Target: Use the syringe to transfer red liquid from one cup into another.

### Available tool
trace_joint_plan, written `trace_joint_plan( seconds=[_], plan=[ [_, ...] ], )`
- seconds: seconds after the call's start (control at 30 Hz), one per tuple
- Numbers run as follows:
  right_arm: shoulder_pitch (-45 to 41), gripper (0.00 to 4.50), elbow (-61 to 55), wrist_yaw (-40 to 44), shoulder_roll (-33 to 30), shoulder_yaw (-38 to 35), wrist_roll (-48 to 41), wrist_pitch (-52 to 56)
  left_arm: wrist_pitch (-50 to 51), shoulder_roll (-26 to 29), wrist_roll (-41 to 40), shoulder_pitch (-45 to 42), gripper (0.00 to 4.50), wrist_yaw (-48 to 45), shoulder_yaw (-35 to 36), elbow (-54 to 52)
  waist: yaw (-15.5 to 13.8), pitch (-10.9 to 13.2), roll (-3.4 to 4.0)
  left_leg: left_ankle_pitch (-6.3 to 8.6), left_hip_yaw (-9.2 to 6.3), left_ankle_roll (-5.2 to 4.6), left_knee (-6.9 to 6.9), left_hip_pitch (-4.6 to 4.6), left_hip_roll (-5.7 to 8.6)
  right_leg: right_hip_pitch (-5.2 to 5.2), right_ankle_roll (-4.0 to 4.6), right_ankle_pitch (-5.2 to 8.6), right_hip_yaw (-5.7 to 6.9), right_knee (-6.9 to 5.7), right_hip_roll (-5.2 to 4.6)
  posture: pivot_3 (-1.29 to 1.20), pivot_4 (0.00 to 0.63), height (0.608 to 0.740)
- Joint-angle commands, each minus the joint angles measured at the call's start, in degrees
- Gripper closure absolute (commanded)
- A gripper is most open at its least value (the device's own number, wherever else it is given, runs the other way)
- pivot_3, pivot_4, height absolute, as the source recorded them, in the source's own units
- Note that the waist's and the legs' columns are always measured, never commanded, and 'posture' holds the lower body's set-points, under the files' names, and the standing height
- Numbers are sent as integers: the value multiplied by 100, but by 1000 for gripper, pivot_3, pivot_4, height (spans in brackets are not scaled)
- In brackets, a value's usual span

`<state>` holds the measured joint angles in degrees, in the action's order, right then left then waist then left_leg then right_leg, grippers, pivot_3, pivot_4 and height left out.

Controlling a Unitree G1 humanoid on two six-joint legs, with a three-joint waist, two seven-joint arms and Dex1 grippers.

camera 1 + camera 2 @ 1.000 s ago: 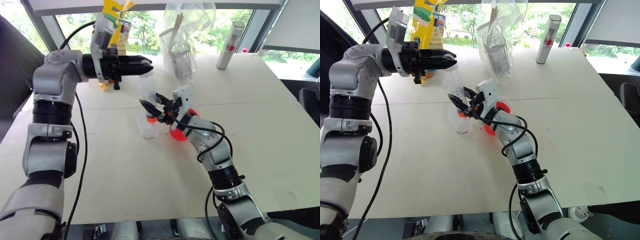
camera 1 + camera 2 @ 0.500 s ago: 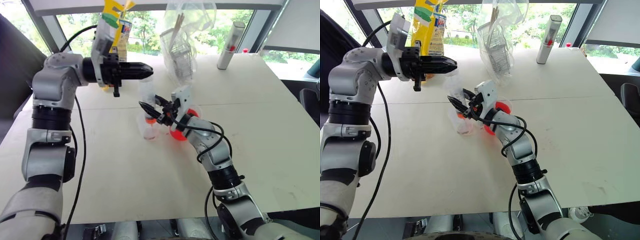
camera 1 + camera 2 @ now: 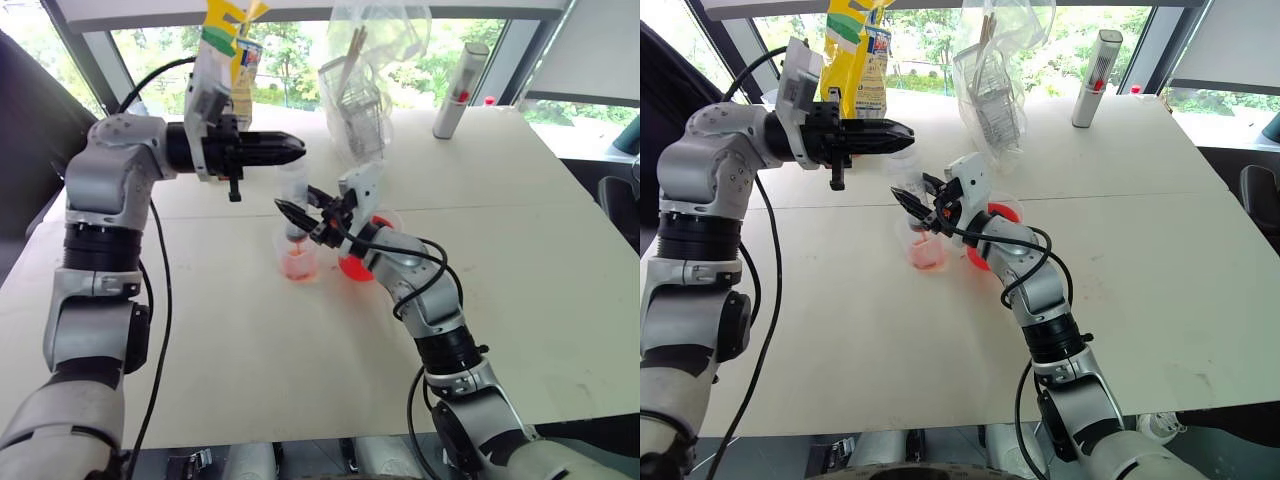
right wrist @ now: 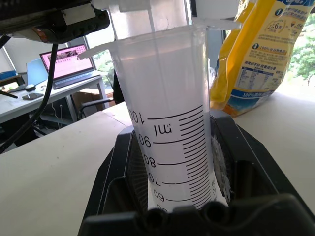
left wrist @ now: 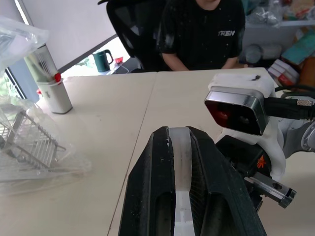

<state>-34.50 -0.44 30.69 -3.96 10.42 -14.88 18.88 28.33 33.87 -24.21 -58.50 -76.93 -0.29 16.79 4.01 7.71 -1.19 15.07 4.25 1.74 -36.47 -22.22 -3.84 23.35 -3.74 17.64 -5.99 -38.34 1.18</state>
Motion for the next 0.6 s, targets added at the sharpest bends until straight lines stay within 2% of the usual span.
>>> trace_joint_plan(
  seconds=[0.03, 0.37, 0.43, 0.47, 0.6],
  plan=[
    [-491, 3102, -716, -213, 79, -493, -308, -150, 58, -12, 143, 233, 4456, -110, -360, -83, -1, 0, 0, 0, 0, 0, 0, 0, 0, 0, 0, 0, 0, 0, 0, 0, 150, 739],
    [-458, 3102, -772, -201, 48, -510, -338, 45, -14, 4, 190, 208, 4456, -110, -368, 32, -1, 0, 0, 0, 1, 0, 0, 0, 0, 0, 0, 0, 0, 1, 0, 0, 150, 739],
    [-419, 3102, -770, -189, 48, -485, -338, 62, 31, 20, 140, 161, 3571, -113, -324, 20, -1, 0, 0, 0, 1, 0, 0, 0, 0, 0, 0, 0, 0, 1, 0, 0, 150, 739],
    [-399, 3102, -771, -183, 44, -461, -334, 63, 80, 33, 99, 144, 3264, -138, -306, 10, -3, 0, 0, 0, 1, 0, 0, 0, 0, 0, 0, 0, 0, 1, 0, 0, 150, 739],
    [-274, 3102, -823, -173, 95, -286, -292, 95, 112, 26, 48, 99, 1274, -118, -242, 15, 3, 0, 0, 0, 1, 0, 0, -1, 1, 0, 0, 0, 1, 1, 0, 0, 150, 739]
  ],
)
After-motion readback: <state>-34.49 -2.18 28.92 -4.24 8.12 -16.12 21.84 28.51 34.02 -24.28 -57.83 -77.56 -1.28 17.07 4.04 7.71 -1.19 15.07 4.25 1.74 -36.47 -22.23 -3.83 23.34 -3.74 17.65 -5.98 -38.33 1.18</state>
